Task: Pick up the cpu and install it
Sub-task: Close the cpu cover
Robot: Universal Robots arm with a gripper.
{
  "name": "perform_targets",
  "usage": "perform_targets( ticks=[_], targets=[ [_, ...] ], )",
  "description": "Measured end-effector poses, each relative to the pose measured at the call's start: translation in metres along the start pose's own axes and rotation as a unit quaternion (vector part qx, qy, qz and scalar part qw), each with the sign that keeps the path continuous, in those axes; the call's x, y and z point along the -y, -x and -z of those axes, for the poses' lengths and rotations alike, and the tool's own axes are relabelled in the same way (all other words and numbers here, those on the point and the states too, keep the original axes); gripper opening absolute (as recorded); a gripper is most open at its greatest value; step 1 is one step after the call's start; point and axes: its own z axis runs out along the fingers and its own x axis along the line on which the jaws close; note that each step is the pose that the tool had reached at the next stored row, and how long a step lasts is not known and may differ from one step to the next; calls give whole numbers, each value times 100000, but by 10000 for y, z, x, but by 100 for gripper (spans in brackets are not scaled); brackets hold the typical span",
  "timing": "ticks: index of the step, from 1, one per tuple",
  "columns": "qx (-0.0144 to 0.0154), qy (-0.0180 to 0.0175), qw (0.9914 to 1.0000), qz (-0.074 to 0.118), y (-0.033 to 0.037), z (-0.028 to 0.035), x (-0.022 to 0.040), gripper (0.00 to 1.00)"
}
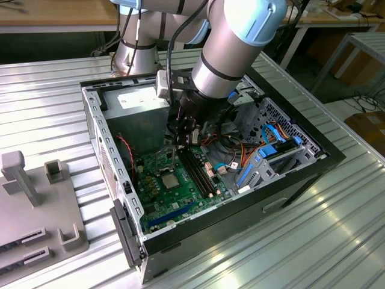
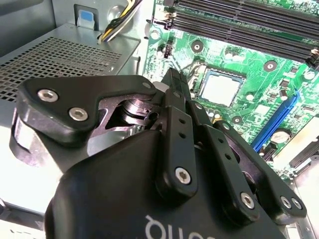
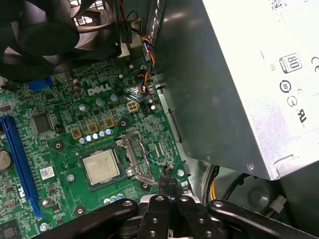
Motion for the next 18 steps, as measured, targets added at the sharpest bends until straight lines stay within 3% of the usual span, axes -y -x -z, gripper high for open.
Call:
perform_targets(
  ticks=[6, 7, 9, 10, 14, 18],
  targets=[
    [-6, 18, 100000, 120, -6, 5, 6, 11],
    [-11, 83, 100000, 105, 5, -3, 31, 11],
    [-60, 238, 100000, 62, 68, -59, 137, 11],
    [-65, 271, 100000, 13, 91, -89, 153, 11],
    [0, 244, 99999, -471, 174, -220, 141, 11],
    [41, 229, 99998, -642, 232, -302, 131, 11]
  ],
)
